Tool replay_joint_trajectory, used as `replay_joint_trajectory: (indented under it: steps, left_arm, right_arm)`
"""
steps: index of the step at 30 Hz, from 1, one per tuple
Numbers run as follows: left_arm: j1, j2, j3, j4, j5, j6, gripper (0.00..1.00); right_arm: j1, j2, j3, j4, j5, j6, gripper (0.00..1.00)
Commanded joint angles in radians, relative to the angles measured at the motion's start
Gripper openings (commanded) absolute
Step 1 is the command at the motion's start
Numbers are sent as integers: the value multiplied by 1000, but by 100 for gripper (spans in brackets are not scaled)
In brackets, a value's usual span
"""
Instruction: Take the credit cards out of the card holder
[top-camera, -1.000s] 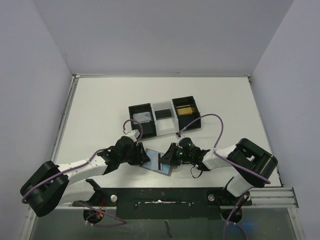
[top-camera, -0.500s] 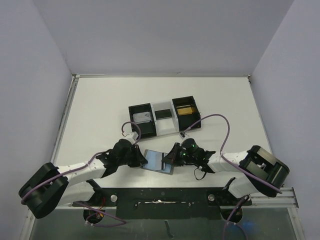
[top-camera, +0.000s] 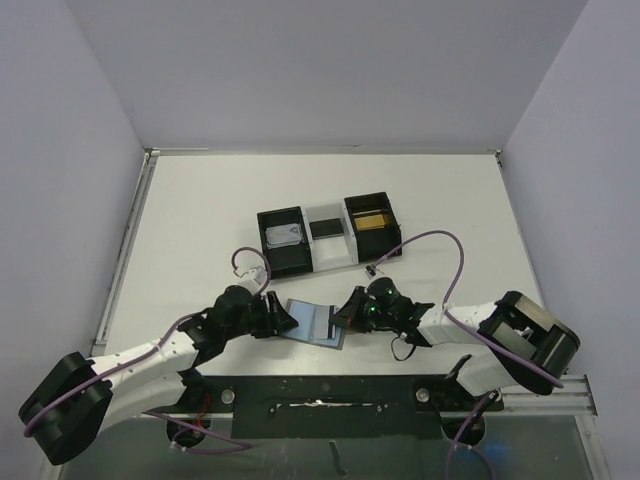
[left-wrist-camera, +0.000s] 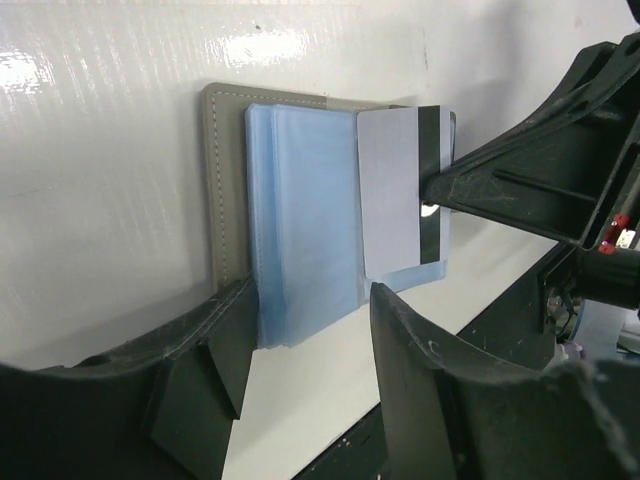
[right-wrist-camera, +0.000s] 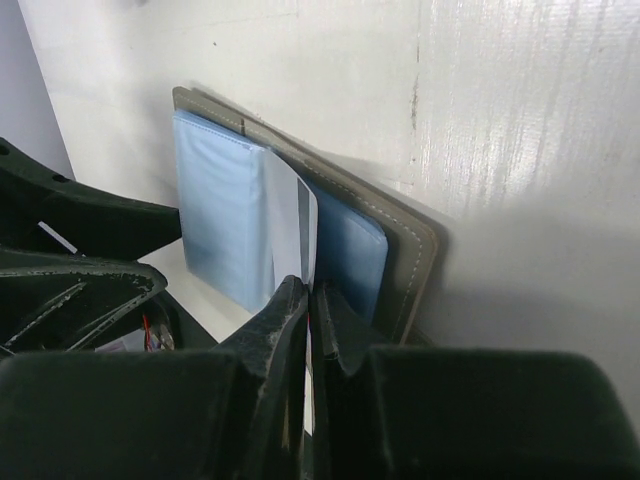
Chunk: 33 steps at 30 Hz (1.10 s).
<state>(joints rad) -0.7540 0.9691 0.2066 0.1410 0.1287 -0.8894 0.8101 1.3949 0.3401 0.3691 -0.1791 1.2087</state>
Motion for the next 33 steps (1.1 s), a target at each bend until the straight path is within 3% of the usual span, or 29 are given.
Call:
replay_joint_trajectory:
  steps: [1, 4, 6, 8, 11, 17, 22, 27, 33]
  left_arm:
    - [-4, 38, 42, 35, 32, 76, 49]
    - [-5, 133, 62, 85, 63, 81, 48]
    - [-7, 165, 63, 140, 109, 75, 41]
    - [-8, 163, 50, 226, 177, 60, 26]
    - [-7, 119, 28, 297, 210, 25, 19]
    - [-5, 15, 47, 41, 51, 15, 6]
    - [-7, -78, 36, -89, -26, -16, 8]
    - [-8, -183, 63, -230, -106, -21, 33]
    - [-8, -254, 116, -276, -143, 11, 49]
  right_arm:
    - [-9, 40, 9, -13, 13, -24, 0]
    - [-11, 45, 16, -28, 13, -30, 0]
    - [-12, 44, 17, -34, 14, -34, 0]
    - [-19, 43, 16, -38, 6, -49, 0]
    - [-35, 41, 16, -48, -2, -70, 0]
    - [-48, 16, 27, -71, -13, -94, 0]
    - [-51, -23, 60, -107, -14, -130, 0]
    - [-51, -43, 106, -179, -5, -195, 0]
    - [-49, -117, 122, -230, 15, -238, 0]
